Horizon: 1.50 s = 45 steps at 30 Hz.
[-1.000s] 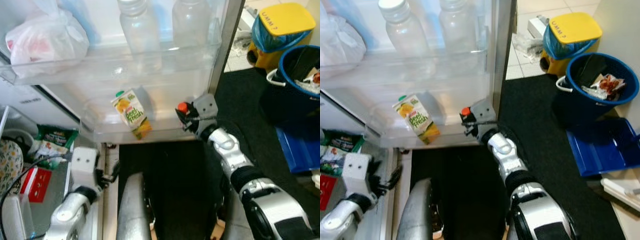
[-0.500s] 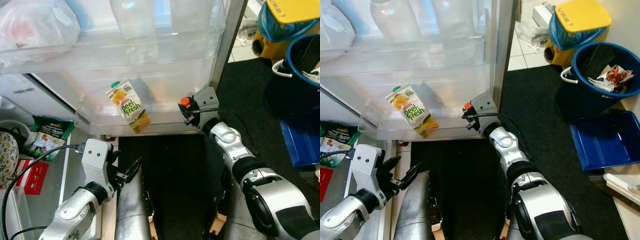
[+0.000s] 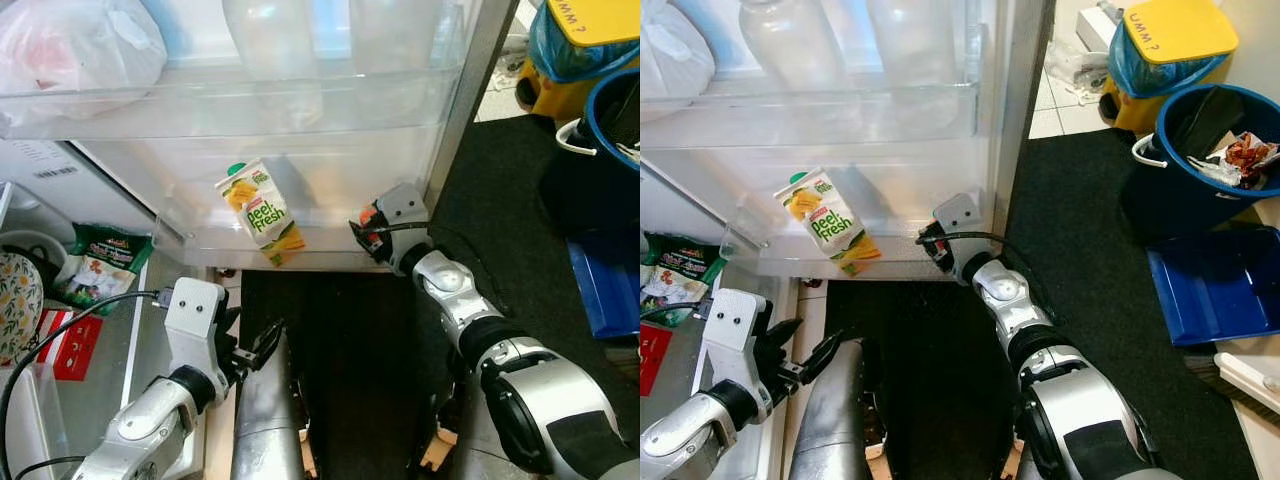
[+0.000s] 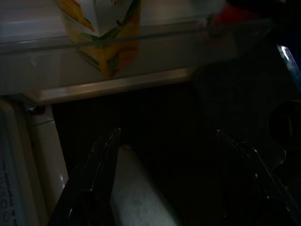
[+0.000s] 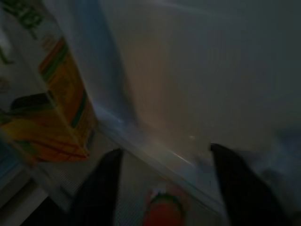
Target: Restocking fridge
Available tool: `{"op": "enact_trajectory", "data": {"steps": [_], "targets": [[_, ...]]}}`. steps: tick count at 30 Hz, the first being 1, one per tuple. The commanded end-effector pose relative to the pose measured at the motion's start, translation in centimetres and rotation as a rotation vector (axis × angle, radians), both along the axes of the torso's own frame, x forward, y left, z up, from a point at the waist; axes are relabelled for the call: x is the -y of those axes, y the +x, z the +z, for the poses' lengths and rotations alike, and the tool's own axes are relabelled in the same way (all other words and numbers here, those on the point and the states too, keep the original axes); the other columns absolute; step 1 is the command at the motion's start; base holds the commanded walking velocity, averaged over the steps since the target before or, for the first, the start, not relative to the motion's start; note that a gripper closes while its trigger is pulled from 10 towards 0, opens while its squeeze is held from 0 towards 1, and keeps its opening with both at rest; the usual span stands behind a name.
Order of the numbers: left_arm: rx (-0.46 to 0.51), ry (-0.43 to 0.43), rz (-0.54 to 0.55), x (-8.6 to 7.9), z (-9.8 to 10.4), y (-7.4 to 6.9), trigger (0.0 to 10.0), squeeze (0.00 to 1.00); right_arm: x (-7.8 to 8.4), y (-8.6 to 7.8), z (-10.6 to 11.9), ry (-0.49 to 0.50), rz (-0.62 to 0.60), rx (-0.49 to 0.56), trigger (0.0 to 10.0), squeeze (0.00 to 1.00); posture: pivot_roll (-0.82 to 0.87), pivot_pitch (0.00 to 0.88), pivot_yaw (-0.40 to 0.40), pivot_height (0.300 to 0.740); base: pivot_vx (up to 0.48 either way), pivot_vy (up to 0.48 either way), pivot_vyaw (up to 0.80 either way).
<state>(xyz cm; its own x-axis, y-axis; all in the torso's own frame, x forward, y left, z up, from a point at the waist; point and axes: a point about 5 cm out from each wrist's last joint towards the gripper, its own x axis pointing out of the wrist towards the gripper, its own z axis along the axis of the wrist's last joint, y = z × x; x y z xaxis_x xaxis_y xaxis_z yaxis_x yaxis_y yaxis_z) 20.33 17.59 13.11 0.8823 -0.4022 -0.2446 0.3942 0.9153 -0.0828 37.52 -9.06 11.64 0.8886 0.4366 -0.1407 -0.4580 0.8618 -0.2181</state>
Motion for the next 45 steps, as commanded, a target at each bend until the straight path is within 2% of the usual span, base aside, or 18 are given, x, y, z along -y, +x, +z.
{"op": "enact_trajectory", "data": {"steps": [1, 6, 7, 13, 22, 24, 25, 27, 28, 29, 31, 35, 37, 38, 40, 41, 43, 45], "targets": [[-0.040, 0.006, 0.015, -0.2, -0.6, -0.3, 10.0, 0.00, 0.4, -0.8, -1.8, 0.015, -0.025, -0.059, 10.0, 1.00, 0.35, 0.375, 0.063, 0.505, 0.000, 0.000, 0.00], [-0.040, -0.003, 0.016, 0.2, -0.7, 0.0, 10.0, 0.00, 0.8, -1.1, -2.3, 0.007, -0.041, -0.061, 10.0, 0.97, 0.33, 0.367, 0.057, 0.505, 0.000, 0.000, 0.00], [-0.039, -0.005, 0.015, 0.3, -0.7, 0.1, 10.0, 0.00, 0.9, -1.1, -2.3, 0.009, -0.045, -0.058, 10.0, 0.00, 0.33, 0.366, 0.055, 0.505, 0.000, 0.000, 0.00], [-0.039, -0.011, 0.015, 0.4, -0.7, 0.4, 10.0, 0.00, 1.3, -1.0, -2.1, 0.029, -0.056, -0.042, 10.0, 0.00, 0.32, 0.364, 0.051, 0.505, 0.000, 0.000, 0.00], [-0.030, -0.007, 0.049, 0.6, -1.4, 1.1, 10.0, 0.00, 2.6, -0.8, 0.0, 0.067, -0.079, 0.125, 10.0, 0.00, 0.26, 0.341, 0.020, 0.505, 0.000, 0.000, 0.00], [-0.030, 0.025, 0.100, -0.2, -2.3, 1.5, 10.0, 0.00, 2.0, -2.2, 0.9, 0.110, 0.038, 0.199, 10.0, 0.00, 0.20, 0.323, 0.010, 0.505, 0.000, 0.000, 0.00], [-0.030, 0.025, 0.100, -0.2, -2.3, 1.5, 10.0, 0.00, 2.0, -2.2, 0.9, 0.110, 0.038, 0.199, 10.0, 0.00, 0.20, 0.323, 0.010, 0.505, 0.000, 0.000, 0.00], [-0.034, 0.025, 0.146, -1.3, -2.5, 1.5, 10.0, 0.00, 0.6, -4.4, 1.2, 0.159, 0.203, 0.193, 10.0, 0.00, 0.18, 0.311, 0.003, 0.505, 0.000, 0.000, 0.00], [-0.034, 0.025, 0.146, -1.3, -2.5, 1.5, 10.0, 0.00, 0.6, -4.4, 1.2, 0.159, 0.203, 0.193, 10.0, 0.00, 0.18, 0.311, 0.003, 0.505, 0.000, 0.000, 0.00], [-0.038, 0.018, 0.159, -1.9, -2.4, 1.4, 10.0, 0.00, -0.2, -5.7, 1.1, 0.181, 0.279, 0.167, 10.0, 0.00, 0.18, 0.304, -0.002, 0.505, 0.000, 0.000, 0.00], [-0.042, 0.004, 0.167, -2.7, -2.2, 1.1, 10.0, 0.00, -1.5, -8.3, 0.2, 0.191, 0.383, 0.104, 10.0, 0.00, 0.17, 0.289, -0.012, 0.505, 0.000, 0.000, 0.00], [-0.043, -0.003, 0.165, -2.8, -2.2, 1.1, 10.0, 0.00, -1.9, -9.7, -1.0, 0.191, 0.413, 0.053, 10.0, 0.00, 0.16, 0.278, -0.020, 0.505, 0.000, 0.000, 0.00], [-0.047, -0.003, 0.166, -2.7, -2.6, 1.0, 10.0, 0.00, -1.8, -10.4, -2.6, 0.165, 0.409, 0.007, 10.0, 0.00, 0.15, 0.257, -0.037, 0.505, 0.000, 0.000, 0.00], [-0.057, 0.002, 0.168, -2.6, -3.2, 1.0, 10.0, 0.00, -1.5, -10.9, -4.1, 0.137, 0.393, -0.038, 10.0, 0.00, 0.14, 0.245, -0.043, 0.505, 0.000, 0.000, 0.00], [-0.100, 0.029, 0.185, -2.4, -5.2, 0.6, 10.0, 0.00, 0.4, -11.8, -8.4, 0.066, 0.253, -0.176, 10.0, 0.00, 0.12, 0.227, -0.047, 0.505, 0.000, 0.000, 0.00], [-0.152, 0.074, 0.227, -2.6, -7.5, 0.1, 10.0, 0.00, 2.9, -12.7, -11.6, -0.004, 0.073, -0.284, 10.0, 0.00, 0.11, 0.213, -0.048, 0.505, 0.000, 0.000, 0.00], [-0.152, 0.074, 0.227, -2.6, -7.5, 0.1, 10.0, 0.00, 2.9, -12.7, -11.6, -0.004, 0.073, -0.284, 10.0, 0.00, 0.11, 0.213, -0.048, 0.505, 0.000, 0.000, 0.00], [-0.219, 0.142, 0.300, -3.6, -9.9, -0.6, 10.0, 0.00, 5.2, -13.9, -13.6, -0.034, -0.090, -0.381, 10.0, 0.00, 0.08, 0.189, -0.044, 0.505, 0.000, 0.000, 0.00]]}}
